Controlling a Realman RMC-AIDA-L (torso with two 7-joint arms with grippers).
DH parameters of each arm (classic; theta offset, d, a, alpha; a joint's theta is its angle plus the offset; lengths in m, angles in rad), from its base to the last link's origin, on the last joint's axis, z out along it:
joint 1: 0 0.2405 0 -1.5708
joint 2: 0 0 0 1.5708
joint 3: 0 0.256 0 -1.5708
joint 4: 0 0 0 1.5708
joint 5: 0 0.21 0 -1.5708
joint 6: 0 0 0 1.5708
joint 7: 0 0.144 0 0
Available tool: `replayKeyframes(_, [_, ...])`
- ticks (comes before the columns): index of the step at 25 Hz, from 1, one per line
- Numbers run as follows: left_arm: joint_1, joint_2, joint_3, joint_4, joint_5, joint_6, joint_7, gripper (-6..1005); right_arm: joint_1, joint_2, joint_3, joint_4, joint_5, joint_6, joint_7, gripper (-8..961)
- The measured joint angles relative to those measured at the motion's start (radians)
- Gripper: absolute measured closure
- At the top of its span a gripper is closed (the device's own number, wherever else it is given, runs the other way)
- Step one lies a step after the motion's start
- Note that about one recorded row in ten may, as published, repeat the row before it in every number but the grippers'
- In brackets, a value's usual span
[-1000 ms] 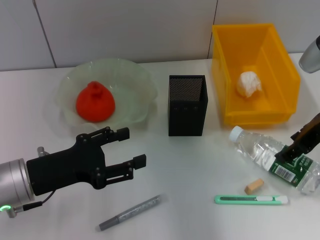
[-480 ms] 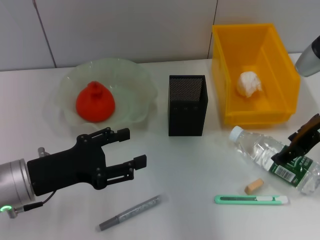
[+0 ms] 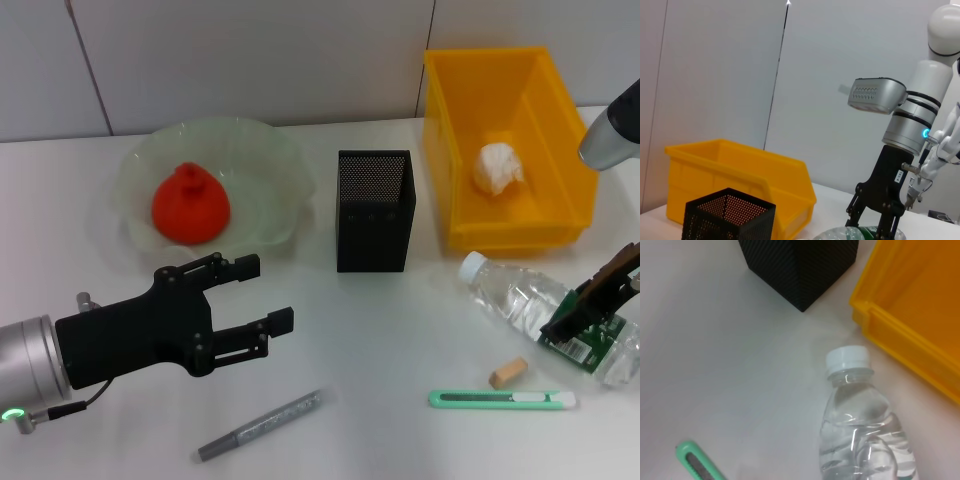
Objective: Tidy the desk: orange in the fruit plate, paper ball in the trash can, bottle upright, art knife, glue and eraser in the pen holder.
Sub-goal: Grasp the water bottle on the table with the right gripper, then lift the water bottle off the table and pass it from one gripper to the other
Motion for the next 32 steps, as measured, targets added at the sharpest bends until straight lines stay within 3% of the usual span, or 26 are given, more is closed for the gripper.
replayKeyframes(11, [-0.003, 0.000, 0.000, 0.000, 0.000, -0.001, 0.001, 208, 0.020, 0.013, -0.007, -0.058, -0.008, 0.038, 0.001, 151])
replayKeyframes(32, [-0.003, 0.002, 0.000, 0.000, 0.000, 0.005, 0.002, 208, 0.020, 0.013, -0.080, -0.099, -0.017, 0.088, 0.049, 164])
